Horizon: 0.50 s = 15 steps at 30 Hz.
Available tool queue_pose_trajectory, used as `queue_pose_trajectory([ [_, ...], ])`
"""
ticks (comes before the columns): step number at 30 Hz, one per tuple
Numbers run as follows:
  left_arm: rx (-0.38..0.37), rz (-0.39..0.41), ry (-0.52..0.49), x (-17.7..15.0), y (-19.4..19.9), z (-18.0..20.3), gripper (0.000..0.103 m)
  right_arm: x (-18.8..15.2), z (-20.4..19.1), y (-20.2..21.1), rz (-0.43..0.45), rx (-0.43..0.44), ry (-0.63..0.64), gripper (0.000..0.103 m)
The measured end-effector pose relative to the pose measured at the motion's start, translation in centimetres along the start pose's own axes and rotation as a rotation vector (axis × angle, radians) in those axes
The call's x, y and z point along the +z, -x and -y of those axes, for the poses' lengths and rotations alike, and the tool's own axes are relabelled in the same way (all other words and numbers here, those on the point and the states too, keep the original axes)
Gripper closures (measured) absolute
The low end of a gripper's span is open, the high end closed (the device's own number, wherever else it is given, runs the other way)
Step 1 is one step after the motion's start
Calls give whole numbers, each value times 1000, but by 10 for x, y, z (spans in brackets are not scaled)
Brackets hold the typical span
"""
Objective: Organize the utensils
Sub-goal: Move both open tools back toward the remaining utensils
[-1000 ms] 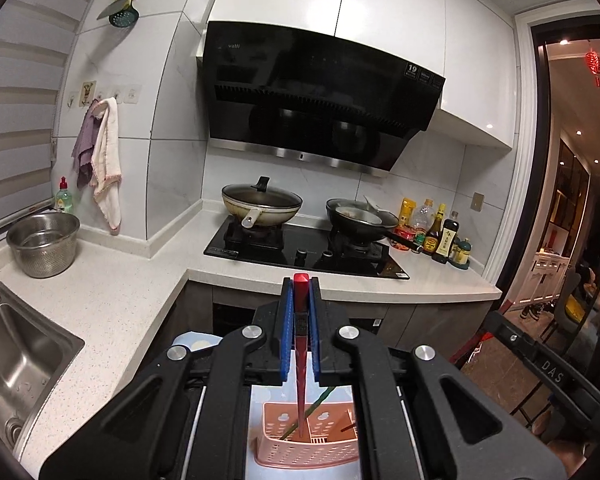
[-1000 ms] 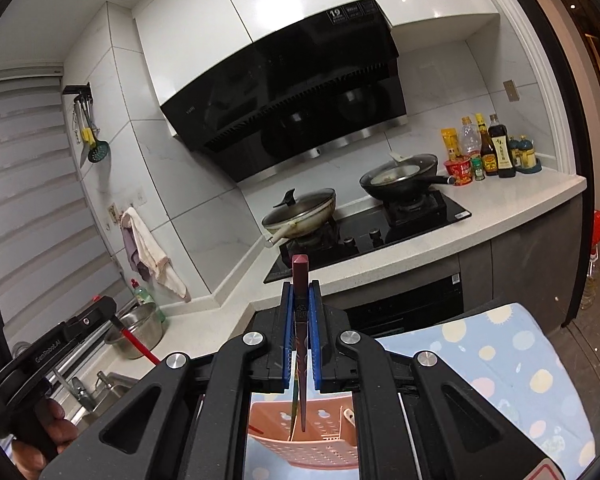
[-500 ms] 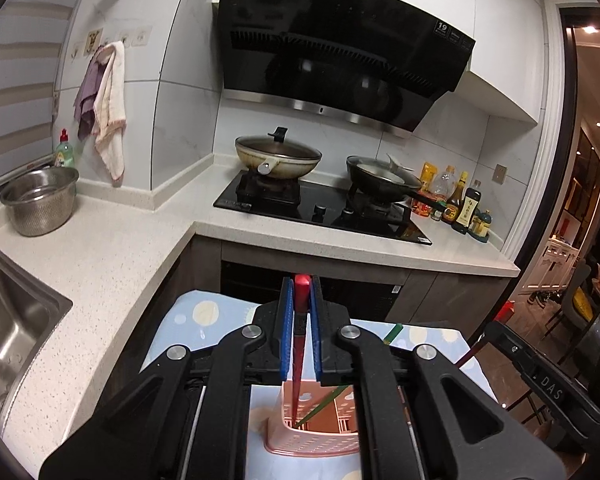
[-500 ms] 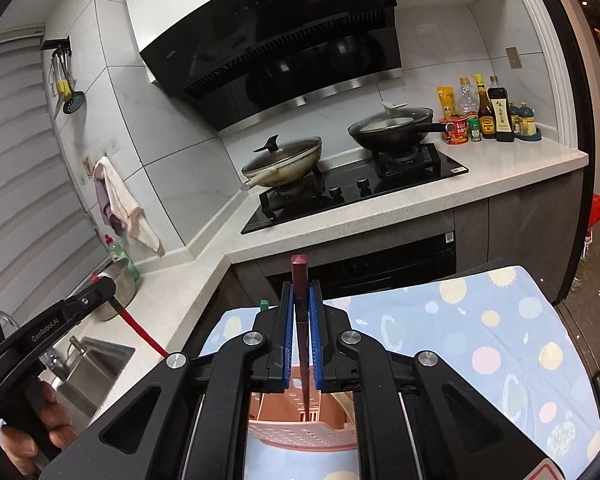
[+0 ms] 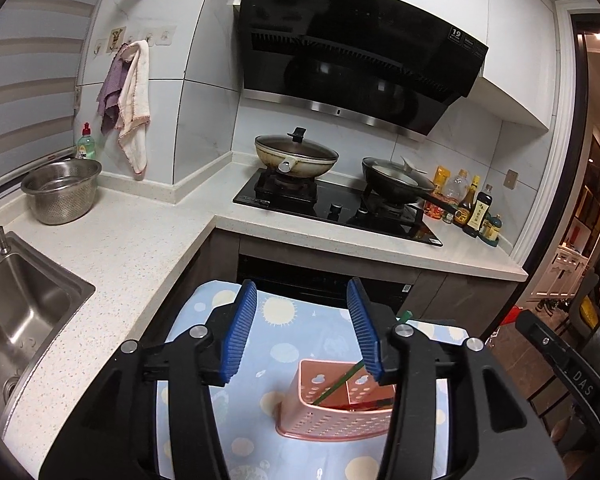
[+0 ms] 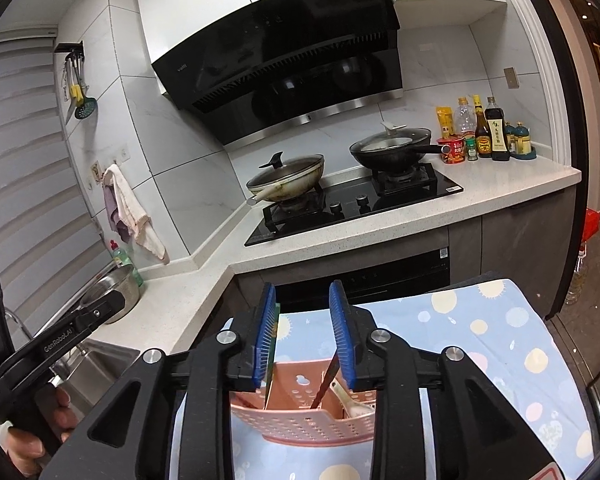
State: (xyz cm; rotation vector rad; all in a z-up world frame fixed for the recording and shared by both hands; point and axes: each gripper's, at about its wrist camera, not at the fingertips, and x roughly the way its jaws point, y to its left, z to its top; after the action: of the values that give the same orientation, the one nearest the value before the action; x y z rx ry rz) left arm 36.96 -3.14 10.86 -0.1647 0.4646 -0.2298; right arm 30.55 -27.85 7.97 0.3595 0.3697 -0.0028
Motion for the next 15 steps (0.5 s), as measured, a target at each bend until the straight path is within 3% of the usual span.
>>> queue_pose_trajectory([
  [6,5,-35,-10,-22,26,-3,58,-21,-2,34,-23,2,34,72],
  [15,23,-147,8,-98,62,-14,57,-82,9,79,-136,-25,17,72],
])
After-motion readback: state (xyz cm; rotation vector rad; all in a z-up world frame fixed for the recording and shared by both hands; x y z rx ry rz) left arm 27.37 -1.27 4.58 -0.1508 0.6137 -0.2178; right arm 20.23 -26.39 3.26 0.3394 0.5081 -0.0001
